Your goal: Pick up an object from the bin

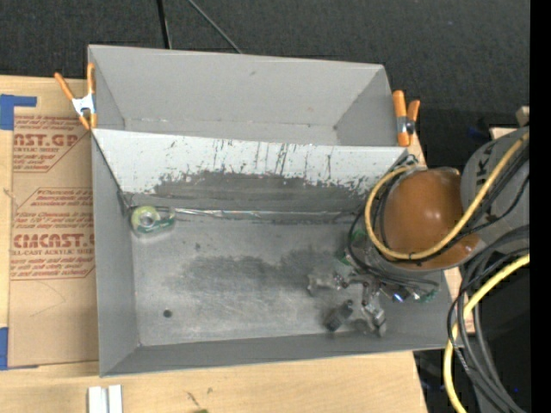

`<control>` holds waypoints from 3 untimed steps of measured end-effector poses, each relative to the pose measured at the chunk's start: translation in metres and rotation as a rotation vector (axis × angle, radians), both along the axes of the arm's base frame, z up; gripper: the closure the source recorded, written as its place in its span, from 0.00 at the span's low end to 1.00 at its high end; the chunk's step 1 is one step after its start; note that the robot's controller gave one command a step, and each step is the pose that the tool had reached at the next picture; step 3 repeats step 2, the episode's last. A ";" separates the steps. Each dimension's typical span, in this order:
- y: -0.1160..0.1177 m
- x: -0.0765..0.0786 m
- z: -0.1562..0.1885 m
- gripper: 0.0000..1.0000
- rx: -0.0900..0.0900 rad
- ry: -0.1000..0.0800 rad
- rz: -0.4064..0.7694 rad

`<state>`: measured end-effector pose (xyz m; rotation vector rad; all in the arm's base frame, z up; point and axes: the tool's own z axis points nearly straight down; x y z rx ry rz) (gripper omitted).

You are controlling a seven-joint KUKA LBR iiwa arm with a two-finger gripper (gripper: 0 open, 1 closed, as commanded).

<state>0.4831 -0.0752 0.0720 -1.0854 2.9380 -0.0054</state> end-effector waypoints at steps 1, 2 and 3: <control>0.000 -0.003 -0.001 1.00 0.001 0.010 -0.001; 0.003 0.005 0.145 1.00 0.000 0.002 0.027; 0.003 0.005 0.145 1.00 0.000 0.002 0.027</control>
Offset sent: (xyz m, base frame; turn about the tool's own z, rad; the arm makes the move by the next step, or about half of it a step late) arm 0.0000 0.0000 0.0000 0.0000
